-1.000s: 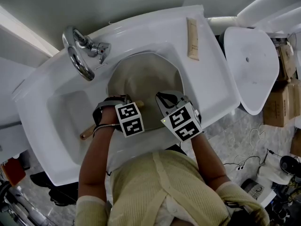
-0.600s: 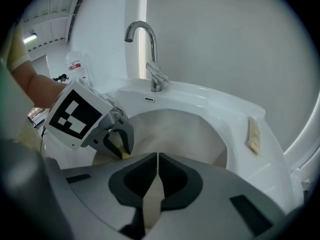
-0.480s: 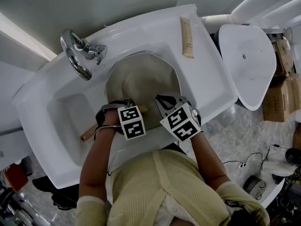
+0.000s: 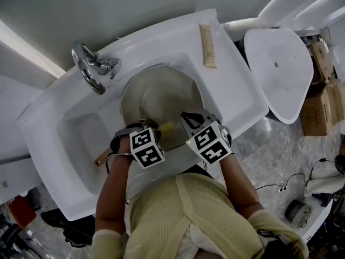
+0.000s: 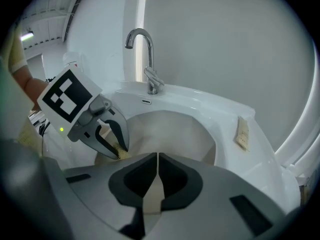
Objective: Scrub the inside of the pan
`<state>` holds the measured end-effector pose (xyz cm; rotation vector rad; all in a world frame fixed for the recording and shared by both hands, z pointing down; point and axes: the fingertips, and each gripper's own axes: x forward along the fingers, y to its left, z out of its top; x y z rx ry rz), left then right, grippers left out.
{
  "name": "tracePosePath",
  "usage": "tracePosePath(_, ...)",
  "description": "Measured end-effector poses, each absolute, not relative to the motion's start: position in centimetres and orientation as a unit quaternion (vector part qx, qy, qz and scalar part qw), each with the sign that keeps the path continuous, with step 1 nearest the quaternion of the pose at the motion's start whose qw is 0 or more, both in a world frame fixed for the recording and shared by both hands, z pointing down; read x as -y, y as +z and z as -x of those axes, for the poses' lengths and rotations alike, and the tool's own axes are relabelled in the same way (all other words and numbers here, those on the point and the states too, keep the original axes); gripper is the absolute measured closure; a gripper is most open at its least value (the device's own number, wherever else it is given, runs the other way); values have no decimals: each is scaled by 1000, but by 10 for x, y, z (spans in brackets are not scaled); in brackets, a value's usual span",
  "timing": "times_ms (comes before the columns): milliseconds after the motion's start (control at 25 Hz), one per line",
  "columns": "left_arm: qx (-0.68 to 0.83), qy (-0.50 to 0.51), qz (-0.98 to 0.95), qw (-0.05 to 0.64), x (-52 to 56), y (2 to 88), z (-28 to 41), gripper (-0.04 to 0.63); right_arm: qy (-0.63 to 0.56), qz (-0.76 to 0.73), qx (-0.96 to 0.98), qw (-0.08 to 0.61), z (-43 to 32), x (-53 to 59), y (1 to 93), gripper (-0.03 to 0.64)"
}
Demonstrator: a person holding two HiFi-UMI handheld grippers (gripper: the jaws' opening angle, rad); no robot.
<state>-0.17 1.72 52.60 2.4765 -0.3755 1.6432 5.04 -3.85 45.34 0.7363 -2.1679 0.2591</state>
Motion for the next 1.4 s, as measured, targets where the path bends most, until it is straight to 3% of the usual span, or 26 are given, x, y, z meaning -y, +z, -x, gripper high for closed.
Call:
tracePosePath(880, 303, 424, -850, 78, -11, 454, 19, 472, 84, -312, 860, 395, -58, 24, 434, 588)
tracePosePath(1400, 395, 364, -843, 34, -4, 414, 44, 472, 78, -332, 859, 383, -64, 24, 427, 588)
